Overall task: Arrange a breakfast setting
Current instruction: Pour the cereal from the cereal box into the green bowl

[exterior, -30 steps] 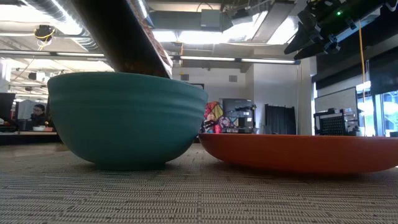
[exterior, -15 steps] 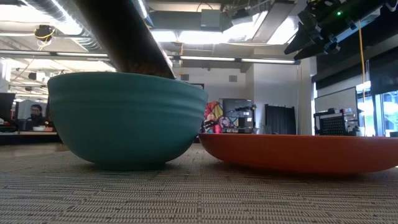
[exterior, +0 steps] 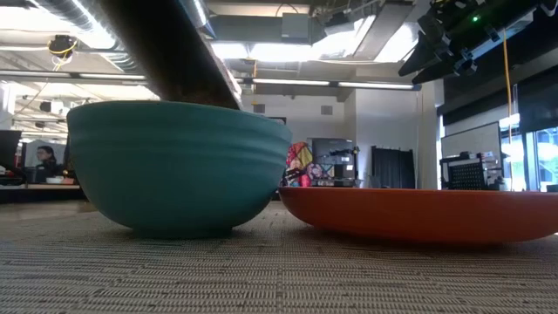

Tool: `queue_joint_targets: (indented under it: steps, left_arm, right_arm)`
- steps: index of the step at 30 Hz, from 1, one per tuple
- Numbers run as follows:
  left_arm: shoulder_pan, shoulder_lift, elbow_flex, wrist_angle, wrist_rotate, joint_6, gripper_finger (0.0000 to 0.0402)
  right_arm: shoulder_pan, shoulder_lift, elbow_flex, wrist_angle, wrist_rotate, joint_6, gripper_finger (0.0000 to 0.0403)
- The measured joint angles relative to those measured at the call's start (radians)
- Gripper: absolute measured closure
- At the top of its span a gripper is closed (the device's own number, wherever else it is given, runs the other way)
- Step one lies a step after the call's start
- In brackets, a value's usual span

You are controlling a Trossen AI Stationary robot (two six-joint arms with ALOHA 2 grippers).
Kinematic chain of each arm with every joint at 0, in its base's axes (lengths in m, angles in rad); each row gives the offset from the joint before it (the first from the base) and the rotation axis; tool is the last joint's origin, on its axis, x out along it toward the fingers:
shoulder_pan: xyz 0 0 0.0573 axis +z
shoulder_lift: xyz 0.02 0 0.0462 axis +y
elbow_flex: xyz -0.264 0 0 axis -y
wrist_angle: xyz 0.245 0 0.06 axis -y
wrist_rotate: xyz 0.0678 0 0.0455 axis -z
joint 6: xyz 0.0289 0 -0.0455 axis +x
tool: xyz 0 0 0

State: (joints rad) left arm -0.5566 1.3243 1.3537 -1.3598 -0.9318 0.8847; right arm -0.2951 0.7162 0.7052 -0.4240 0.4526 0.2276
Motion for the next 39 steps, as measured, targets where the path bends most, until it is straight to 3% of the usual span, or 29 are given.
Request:
queue_joint_targets:
  steps: [25,39]
  left_arm:
    - [-0.025,-0.012,0.000,-0.014,-0.034,-0.001,0.0235]
    - [-0.020,-0.029,0.000,-0.068,-0.018,-0.119,0.0235]
  right_arm:
    - [0.000,0.000,0.000,0.001,0.001,0.000,0.0130]
    - [0.000,0.000,0.000,-0.027,0.000,0.001,0.0130]
